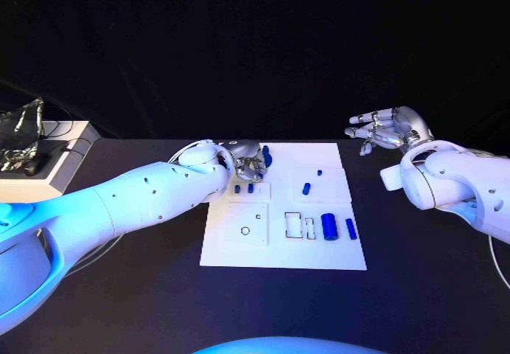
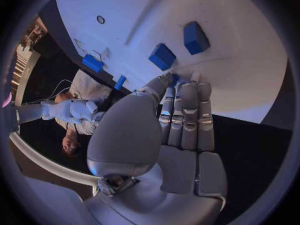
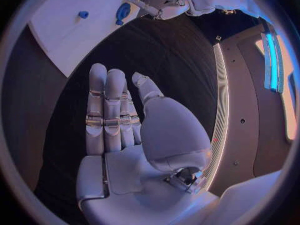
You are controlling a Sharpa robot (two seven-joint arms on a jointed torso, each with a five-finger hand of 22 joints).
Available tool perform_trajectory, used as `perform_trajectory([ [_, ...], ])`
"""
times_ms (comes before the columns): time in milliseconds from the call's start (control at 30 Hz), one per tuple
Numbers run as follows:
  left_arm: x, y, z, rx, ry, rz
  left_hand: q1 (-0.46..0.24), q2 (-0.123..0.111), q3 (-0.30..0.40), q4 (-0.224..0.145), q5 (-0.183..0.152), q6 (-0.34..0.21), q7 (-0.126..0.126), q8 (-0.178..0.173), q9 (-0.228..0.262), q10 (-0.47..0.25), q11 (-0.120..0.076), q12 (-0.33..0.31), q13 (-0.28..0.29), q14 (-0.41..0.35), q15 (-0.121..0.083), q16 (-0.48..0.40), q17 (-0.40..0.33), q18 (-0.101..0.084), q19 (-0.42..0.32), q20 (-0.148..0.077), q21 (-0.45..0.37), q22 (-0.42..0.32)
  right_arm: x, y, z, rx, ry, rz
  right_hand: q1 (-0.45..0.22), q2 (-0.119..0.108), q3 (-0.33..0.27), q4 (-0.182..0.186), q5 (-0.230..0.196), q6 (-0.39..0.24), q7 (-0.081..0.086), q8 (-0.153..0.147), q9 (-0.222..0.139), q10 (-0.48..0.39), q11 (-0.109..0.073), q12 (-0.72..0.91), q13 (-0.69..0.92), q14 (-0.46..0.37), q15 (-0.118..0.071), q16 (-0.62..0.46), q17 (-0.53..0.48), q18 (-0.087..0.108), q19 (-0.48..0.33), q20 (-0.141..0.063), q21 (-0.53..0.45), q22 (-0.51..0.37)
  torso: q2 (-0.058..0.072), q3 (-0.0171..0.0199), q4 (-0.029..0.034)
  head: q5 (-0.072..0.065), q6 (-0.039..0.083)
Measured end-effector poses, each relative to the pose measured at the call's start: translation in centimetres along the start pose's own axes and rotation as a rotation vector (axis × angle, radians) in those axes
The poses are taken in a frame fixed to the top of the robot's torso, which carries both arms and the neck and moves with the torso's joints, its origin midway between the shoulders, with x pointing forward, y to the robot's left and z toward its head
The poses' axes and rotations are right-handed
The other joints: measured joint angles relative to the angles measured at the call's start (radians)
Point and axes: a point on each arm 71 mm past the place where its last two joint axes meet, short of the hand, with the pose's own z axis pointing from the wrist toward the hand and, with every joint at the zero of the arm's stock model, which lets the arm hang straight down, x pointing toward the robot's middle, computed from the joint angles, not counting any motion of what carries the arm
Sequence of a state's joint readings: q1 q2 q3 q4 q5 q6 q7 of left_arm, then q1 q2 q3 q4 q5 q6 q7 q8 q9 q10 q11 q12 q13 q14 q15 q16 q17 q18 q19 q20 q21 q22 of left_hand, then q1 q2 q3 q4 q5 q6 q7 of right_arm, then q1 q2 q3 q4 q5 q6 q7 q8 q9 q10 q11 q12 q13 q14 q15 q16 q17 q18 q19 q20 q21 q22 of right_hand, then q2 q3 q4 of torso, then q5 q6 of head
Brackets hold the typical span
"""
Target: Assemble the parts on the task board
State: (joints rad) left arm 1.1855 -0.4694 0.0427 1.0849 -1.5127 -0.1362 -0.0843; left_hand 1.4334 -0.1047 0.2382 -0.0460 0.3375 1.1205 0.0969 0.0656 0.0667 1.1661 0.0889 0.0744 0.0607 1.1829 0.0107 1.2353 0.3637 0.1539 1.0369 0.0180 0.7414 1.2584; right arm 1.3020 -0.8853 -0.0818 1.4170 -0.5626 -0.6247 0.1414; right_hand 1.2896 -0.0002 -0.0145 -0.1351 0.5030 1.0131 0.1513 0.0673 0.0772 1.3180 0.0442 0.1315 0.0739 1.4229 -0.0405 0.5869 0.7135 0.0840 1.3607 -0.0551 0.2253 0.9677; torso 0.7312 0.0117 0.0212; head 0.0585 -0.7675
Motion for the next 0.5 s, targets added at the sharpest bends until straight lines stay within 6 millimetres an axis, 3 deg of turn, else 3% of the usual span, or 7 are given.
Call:
perform_trajectory([
  [333,0.10,-0.05,0.12,-0.002,0.006,0.001,0.000,0.000,0.015,-0.009,0.000,0.013,0.006,0.000,0.000,0.031,-0.011,0.000,0.001,0.007,-0.007,0.000,0.000,0.001,0.004,0.004,0.004,0.008,0.06,0.05,-0.02,-0.001,0.002,0.000,0.000,0.000,0.000,0.000,0.000,0.002,-0.002,0.000,0.000,0.000,0.000,0.000,0.000,0.001,0.001,0.000,0.000,0.000,0.000,0.000,0.000,0.000,0.000,0.0005,0.0002,-0.001,-0.003],
  [500,0.15,-0.07,0.13,-0.001,0.011,0.002,0.012,0.023,0.018,-0.016,0.000,0.045,0.006,0.000,0.000,0.079,-0.028,0.010,0.003,0.017,-0.017,0.000,0.000,0.001,0.008,-0.001,0.011,0.013,0.07,0.05,-0.01,-0.002,0.002,0.000,0.000,0.000,0.003,0.003,0.000,0.002,-0.002,0.000,0.000,0.000,0.000,-0.004,0.000,0.001,0.001,0.000,0.001,0.000,0.000,0.000,0.000,0.004,-0.001,0.0004,0.0008,-0.001,-0.004],
])
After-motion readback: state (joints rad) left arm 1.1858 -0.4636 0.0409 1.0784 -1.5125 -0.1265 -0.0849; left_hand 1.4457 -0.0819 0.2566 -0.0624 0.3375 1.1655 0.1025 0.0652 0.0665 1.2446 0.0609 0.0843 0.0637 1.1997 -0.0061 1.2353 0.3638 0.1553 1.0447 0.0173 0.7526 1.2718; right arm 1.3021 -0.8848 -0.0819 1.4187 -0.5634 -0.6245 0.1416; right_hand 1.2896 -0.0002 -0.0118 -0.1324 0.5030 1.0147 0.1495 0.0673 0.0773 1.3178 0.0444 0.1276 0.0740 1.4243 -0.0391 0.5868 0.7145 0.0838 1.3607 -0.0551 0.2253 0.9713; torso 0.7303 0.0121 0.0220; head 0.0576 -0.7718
